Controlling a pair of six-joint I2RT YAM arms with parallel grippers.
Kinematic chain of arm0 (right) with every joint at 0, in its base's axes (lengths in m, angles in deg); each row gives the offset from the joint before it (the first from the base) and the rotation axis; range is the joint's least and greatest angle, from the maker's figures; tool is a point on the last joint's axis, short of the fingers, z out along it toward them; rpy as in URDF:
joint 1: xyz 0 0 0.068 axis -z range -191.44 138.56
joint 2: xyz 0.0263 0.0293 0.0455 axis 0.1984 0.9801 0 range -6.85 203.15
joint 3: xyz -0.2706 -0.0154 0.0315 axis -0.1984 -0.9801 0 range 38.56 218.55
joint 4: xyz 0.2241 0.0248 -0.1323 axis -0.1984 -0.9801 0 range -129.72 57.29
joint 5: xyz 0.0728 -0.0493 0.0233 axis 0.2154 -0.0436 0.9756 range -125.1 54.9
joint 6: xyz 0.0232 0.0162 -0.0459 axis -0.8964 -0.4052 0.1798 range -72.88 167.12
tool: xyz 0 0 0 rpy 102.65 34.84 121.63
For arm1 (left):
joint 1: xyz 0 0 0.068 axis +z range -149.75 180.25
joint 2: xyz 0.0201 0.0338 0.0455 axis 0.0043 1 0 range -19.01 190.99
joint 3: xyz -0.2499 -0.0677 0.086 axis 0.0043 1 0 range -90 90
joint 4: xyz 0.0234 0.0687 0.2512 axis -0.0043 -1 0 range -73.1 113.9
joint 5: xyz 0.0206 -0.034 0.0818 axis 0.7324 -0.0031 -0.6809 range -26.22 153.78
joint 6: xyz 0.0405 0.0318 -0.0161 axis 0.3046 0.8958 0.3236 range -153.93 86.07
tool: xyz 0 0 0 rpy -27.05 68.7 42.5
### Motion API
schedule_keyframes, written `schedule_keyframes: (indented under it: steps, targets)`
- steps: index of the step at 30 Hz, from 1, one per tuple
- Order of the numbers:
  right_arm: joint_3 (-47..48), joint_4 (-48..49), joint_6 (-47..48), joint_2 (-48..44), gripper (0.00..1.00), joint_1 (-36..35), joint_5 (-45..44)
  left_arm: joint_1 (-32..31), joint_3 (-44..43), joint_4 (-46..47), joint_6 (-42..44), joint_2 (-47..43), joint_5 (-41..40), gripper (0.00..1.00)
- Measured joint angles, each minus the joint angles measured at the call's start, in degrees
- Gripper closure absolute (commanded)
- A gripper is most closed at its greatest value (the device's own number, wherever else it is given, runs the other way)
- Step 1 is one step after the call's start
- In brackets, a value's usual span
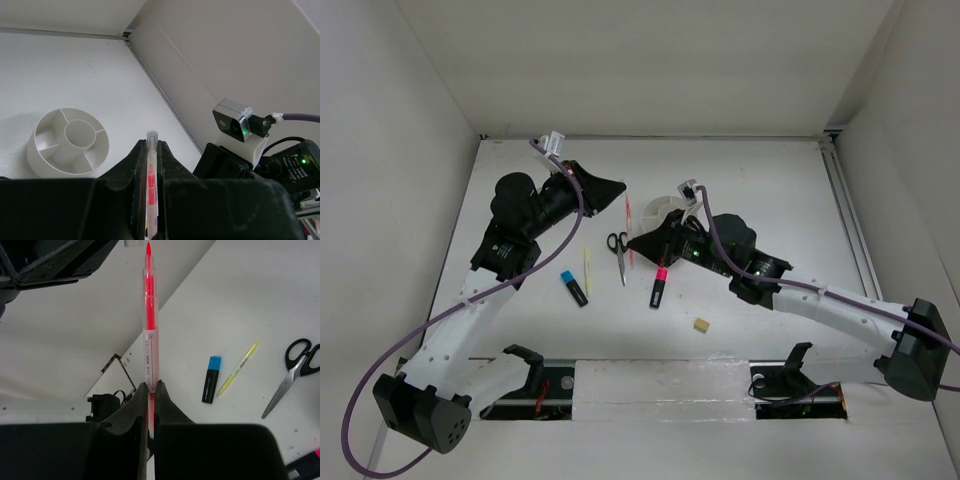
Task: Sort the stationery into containers
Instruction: Close the pen cap on the pen.
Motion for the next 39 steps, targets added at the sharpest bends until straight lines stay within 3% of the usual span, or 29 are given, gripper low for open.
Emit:
schedule_keyframes:
  steps: [39]
  targets:
    - [0.66, -0.28, -0.24, 1.2, 1.0, 0.26, 1.97, 0.0, 1.44, 1.73, -0.09, 1.75, -2.38, 1.0]
